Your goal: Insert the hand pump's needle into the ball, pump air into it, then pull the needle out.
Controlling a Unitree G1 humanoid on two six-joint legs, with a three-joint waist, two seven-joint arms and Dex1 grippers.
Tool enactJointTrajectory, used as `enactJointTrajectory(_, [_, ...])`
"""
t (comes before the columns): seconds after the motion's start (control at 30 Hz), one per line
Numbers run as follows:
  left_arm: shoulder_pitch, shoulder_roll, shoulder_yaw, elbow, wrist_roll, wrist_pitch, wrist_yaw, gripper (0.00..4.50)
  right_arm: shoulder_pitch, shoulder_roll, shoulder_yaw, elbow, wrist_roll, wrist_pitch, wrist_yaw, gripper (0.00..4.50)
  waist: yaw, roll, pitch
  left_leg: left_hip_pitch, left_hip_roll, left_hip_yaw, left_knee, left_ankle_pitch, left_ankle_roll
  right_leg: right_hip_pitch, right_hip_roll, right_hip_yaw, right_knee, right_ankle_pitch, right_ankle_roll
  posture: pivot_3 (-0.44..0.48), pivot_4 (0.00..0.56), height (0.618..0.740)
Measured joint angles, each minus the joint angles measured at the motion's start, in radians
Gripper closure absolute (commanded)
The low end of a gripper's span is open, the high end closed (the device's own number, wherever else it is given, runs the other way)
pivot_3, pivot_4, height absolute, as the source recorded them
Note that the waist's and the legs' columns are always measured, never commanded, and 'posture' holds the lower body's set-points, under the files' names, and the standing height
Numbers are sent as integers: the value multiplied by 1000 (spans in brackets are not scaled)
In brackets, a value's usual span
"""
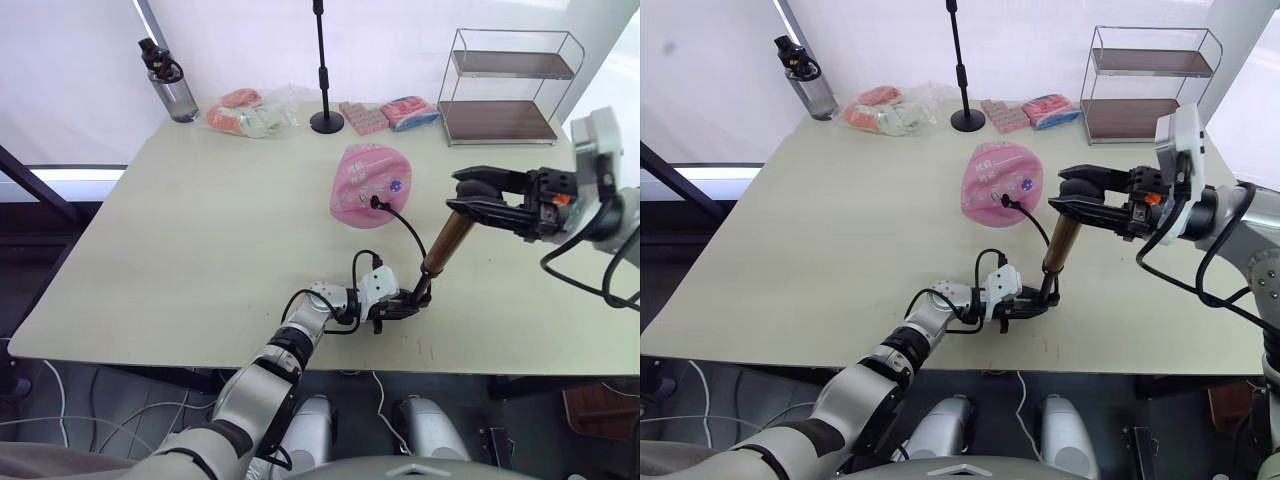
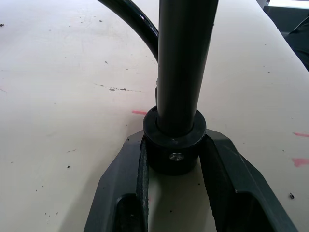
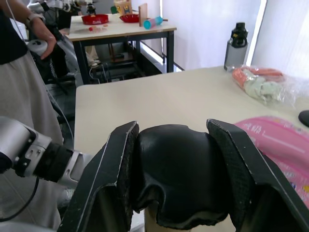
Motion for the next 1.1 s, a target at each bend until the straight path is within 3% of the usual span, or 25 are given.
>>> enactJointTrajectory(0.2, [-2,0,-1,-7,-1,0,-4,3413,-94,-38,-11,26,63,105,-24,2704,2,0,2,-4,0,-1,0,0,0,-4,0,-1,0,0,0,0,150,731])
enactJointTrajectory(0.37, [-3,0,-2,-11,0,0,-10,3413,-93,-39,-12,26,52,98,-13,2704,3,1,2,-10,-1,-1,1,0,0,-9,0,-1,0,0,0,0,150,731])
enactJointTrajectory(0.73, [8,4,-11,-10,5,0,14,3413,185,46,103,-53,-175,-140,23,2704,0,-5,-4,2,0,-1,0,0,0,2,0,-1,0,0,0,0,150,731])
enactJointTrajectory(1.1, [15,6,-14,-10,6,0,21,3413,297,158,272,67,-431,-395,9,2704,-1,-5,-7,4,0,-1,0,0,0,4,0,-1,0,0,0,0,150,731])
